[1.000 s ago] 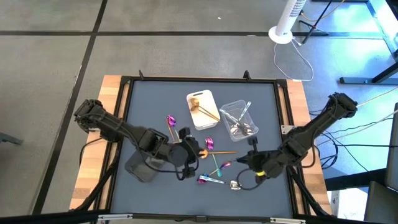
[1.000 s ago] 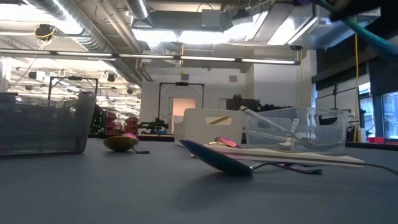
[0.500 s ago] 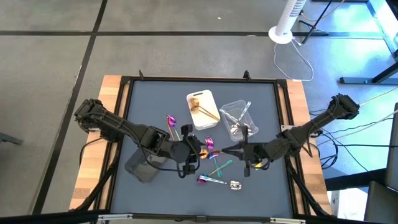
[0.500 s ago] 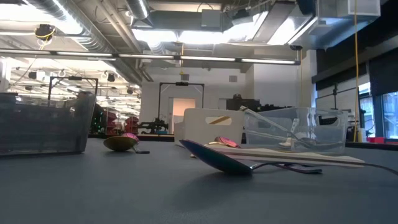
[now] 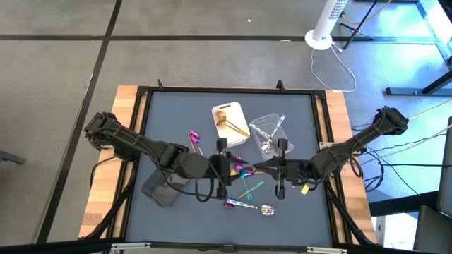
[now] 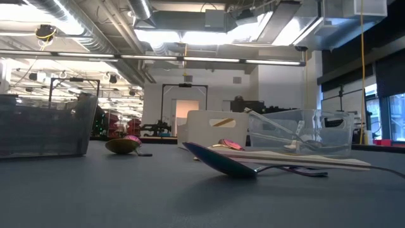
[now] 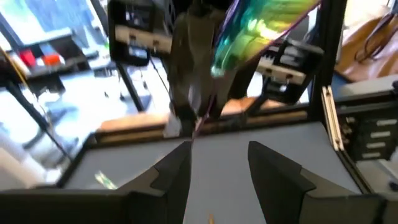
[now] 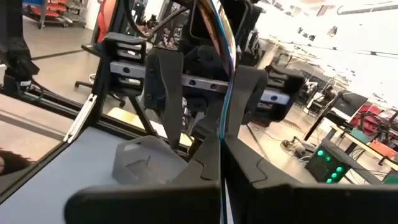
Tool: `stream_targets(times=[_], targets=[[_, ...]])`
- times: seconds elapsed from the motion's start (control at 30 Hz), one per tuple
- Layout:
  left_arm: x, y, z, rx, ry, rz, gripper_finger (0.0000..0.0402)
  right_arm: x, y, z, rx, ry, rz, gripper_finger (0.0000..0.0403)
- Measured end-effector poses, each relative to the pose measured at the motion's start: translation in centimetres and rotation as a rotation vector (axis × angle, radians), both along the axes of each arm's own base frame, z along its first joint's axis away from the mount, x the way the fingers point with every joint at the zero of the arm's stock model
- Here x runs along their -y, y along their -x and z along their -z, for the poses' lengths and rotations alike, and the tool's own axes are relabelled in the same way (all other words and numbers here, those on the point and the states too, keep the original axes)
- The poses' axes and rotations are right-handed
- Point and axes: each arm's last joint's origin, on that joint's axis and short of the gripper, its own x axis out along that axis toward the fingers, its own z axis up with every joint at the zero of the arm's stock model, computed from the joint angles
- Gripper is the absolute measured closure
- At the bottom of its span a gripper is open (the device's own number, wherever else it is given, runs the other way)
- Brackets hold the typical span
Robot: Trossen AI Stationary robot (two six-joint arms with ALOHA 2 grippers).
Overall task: Sort silverware by color (type)
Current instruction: Put the iridescent spoon into the black bin
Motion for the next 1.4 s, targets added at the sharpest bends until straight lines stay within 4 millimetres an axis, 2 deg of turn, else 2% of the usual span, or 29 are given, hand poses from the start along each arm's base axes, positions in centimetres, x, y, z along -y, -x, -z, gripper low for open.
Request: stream_targets(times=[0.37, 0.57, 0.8, 1.27, 1.4], targets=[[0.0, -0.3, -1.8, 0.158, -0.11, 0.004, 0.0248, 0.3, 0.5, -1.0, 0.067, -0.019, 0.007, 0.0403], [0.0, -0.3, -2.7, 0.243, -0.118, 0.017, 0.0248, 0.0, 0.5, -1.4, 0.107, 0.006, -0.08, 0.0403], [-0.5, -0.7, -3.1, 0.296, -0.094, 0.144, 0.0248, 0.1, 0.6, -2.0, 0.172, 0.03, -0.08, 0.0403], [-1.7, -1.1, -3.6, 0.351, -0.083, 0.185, 0.0248, 0.0, 0.6, -2.2, 0.205, 0.059, -0.091, 0.0403], [-1.8, -1.1, -3.6, 0.352, -0.083, 0.194, 0.0248, 0.7, 0.2, -2.3, 0.213, 0.054, -0.063, 0.0403]])
